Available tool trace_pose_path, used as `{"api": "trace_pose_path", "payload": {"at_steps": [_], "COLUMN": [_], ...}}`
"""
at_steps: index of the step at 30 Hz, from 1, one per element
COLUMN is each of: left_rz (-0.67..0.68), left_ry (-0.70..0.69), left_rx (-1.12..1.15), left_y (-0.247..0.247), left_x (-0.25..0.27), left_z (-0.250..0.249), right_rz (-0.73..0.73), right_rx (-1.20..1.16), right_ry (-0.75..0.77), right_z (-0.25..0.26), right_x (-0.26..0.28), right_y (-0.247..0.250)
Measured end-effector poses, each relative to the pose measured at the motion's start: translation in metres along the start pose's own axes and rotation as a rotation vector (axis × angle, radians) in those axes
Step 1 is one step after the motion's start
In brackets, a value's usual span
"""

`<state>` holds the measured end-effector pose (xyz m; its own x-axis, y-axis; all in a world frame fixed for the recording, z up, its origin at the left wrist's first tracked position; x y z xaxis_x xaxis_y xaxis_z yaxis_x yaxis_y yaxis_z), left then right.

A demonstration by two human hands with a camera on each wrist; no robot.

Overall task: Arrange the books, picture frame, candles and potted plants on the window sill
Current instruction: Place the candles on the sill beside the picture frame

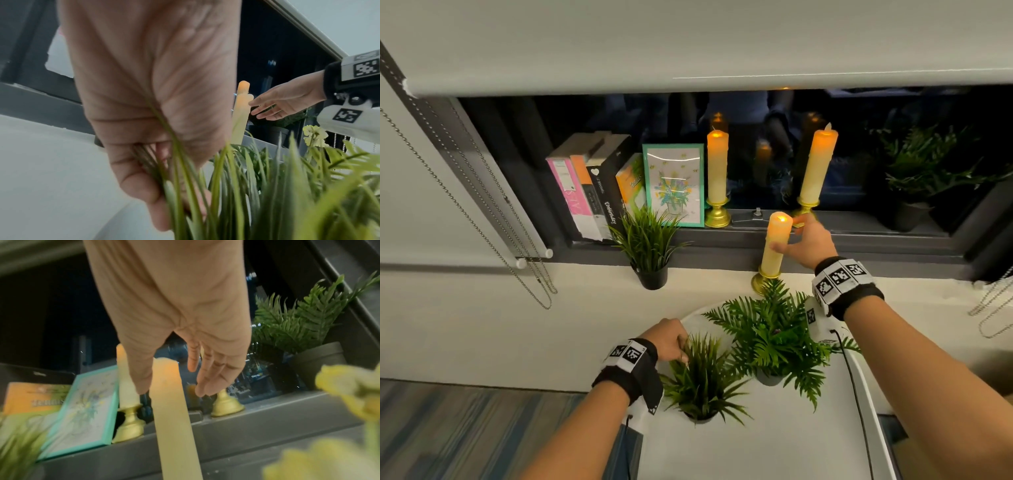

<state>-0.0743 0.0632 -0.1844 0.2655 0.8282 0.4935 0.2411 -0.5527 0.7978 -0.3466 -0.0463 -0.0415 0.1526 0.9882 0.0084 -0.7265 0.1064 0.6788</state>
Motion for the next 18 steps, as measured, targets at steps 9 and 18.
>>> {"api": "trace_pose_path", "payload": {"at_steps": [9,18], "left_rz": [-0.075,-0.194], "left_ry": [-0.069,-0.173], "left_rx": [0.077,0.148], "left_y": [0.018,0.082], "left_x": [0.02,0.052], "left_z": [0.004,-0.009], "right_rz": [-0.129,-0.164], "right_rx": [0.027,0.032], "right_ry": [0.105,0.237], "right_z": [0.009,0.042], "right_x": [0.03,0.052], "right_y": [0.015,0.023]}}
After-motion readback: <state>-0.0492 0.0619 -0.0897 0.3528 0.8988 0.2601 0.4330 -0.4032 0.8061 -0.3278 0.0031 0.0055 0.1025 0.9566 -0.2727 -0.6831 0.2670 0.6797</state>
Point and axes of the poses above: each hand's wrist, its own x-axis away from the middle knuckle, its own y-axis out of the back of the hand, z = x × y, the point moved 9 cm from there along -x, towards the middle knuckle, and after that the axes turned 3 degrees about -x, right-handed, at the moved point
